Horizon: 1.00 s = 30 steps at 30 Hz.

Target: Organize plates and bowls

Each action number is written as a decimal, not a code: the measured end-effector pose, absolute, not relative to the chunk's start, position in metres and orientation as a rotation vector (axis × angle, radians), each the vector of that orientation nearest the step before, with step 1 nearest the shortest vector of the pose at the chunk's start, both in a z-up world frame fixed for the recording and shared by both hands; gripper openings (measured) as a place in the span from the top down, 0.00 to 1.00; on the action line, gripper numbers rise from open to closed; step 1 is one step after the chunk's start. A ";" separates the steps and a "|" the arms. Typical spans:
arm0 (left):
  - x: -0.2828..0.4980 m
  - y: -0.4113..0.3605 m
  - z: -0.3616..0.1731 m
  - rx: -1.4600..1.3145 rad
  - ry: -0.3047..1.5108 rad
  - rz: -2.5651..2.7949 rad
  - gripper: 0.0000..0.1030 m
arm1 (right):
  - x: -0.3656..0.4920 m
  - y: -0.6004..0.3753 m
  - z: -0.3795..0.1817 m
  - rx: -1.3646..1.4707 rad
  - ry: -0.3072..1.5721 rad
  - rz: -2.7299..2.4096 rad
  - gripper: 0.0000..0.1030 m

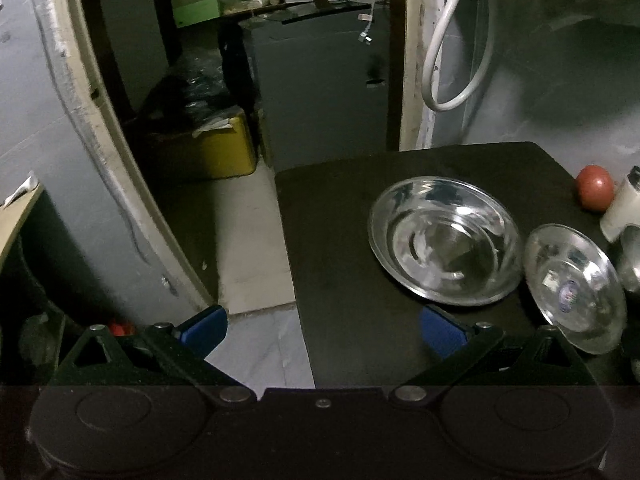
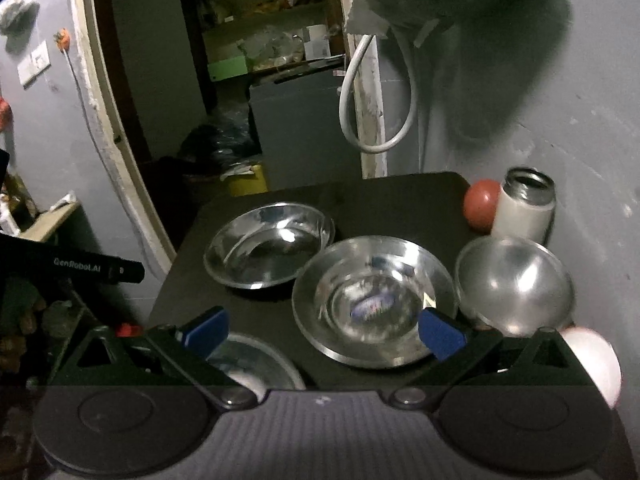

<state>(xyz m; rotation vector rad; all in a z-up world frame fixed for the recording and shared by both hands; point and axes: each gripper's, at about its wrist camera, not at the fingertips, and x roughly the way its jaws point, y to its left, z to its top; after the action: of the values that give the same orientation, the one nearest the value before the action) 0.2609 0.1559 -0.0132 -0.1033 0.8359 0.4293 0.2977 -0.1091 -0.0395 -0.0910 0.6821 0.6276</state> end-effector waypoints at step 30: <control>0.341 0.205 -0.064 -0.292 0.823 0.362 0.20 | 0.421 0.008 -0.089 -0.324 0.702 0.651 0.15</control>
<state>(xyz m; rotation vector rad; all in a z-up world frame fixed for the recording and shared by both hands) 0.3408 0.2049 -0.0644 -0.2923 0.8234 0.3617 0.4212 0.0082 -0.0885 -0.3237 0.7020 0.6511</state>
